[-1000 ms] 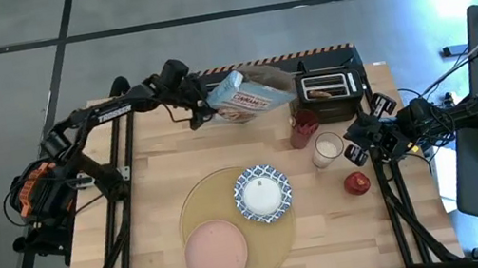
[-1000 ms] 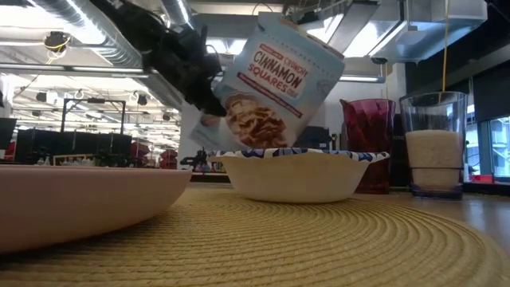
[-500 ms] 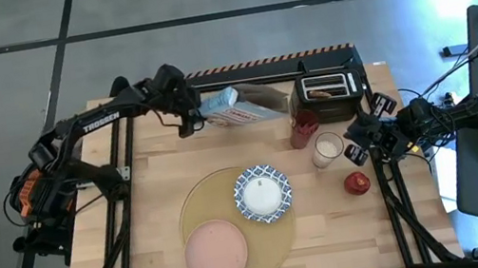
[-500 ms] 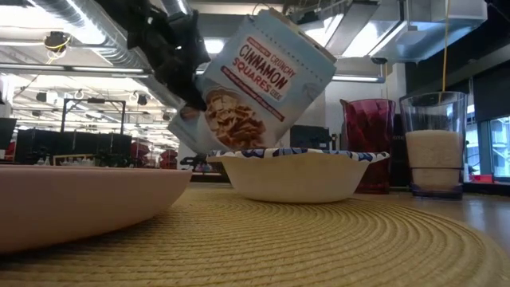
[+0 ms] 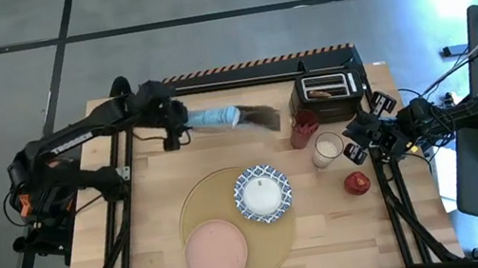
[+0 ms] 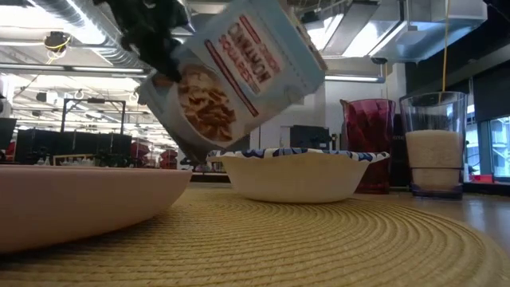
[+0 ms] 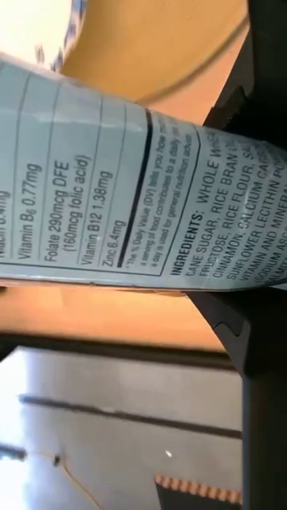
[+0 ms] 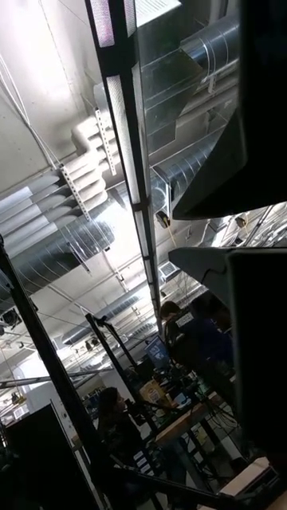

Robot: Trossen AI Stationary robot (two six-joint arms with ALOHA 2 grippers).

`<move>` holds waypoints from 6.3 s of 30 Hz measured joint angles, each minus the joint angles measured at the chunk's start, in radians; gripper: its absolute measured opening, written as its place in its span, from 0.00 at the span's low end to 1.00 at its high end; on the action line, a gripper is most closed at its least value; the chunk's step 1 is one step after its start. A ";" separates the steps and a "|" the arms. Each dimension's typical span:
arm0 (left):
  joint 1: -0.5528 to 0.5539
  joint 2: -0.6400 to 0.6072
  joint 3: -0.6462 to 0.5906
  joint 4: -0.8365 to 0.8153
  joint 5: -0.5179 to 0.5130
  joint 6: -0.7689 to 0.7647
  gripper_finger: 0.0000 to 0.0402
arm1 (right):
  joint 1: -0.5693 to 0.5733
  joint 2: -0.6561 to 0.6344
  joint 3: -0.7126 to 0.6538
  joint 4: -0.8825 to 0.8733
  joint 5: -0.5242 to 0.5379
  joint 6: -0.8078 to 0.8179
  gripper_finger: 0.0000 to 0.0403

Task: Arrange a breakfast setting
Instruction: Pour the cereal from the cereal box into the white pattern bowl

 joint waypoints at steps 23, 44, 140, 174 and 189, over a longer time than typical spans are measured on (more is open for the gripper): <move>-0.466 -0.079 0.000 -0.240 -0.460 0.012 0.48 | 0.000 0.000 0.000 0.002 0.062 -0.004 0.09; -0.789 0.014 0.001 -0.222 -0.902 0.067 0.42 | 0.000 0.000 0.000 0.000 0.063 -0.004 0.09; -1.046 0.157 0.001 -0.132 -1.317 0.369 0.41 | 0.000 0.000 0.000 -0.005 0.107 -0.004 0.09; -0.999 0.157 0.001 -0.143 -1.317 0.347 0.41 | 0.000 0.000 0.000 -0.005 0.107 -0.004 0.09; -0.999 0.157 0.001 -0.163 -1.327 0.218 0.41 | 0.000 0.000 0.000 -0.009 0.107 -0.004 0.09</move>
